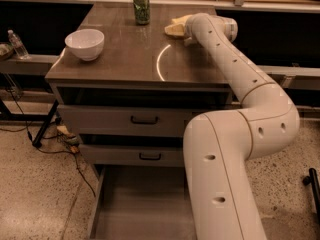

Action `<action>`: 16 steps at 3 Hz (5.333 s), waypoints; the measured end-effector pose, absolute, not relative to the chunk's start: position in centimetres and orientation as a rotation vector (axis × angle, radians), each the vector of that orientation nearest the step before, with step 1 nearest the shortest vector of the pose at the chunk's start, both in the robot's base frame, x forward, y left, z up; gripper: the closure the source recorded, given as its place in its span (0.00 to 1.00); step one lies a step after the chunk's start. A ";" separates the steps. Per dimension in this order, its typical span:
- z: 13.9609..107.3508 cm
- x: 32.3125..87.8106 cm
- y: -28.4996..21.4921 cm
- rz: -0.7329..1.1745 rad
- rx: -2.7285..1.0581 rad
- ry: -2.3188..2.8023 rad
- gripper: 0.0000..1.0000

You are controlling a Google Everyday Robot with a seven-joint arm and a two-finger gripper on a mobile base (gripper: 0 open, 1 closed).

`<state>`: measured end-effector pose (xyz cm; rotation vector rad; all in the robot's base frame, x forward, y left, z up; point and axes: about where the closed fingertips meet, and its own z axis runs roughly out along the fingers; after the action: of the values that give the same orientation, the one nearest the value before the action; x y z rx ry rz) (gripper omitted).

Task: Place sponge into bottom drawer

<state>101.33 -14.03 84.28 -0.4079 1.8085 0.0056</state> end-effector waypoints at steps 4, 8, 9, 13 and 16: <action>94.8 93.6 -11.6 0.233 -0.519 1.677 1.00; 95.9 83.2 -6.5 0.410 -0.738 1.642 1.00; 96.7 78.2 -5.8 0.416 -0.768 1.601 1.00; 92.0 68.1 -6.6 0.477 -0.754 1.650 1.00; 88.8 53.6 -8.1 0.502 -0.725 1.644 1.00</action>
Offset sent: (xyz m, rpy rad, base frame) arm -0.0198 -0.0052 0.0598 0.0704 -0.0985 0.0301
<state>53.64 -8.07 88.84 -0.7248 1.6445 0.5017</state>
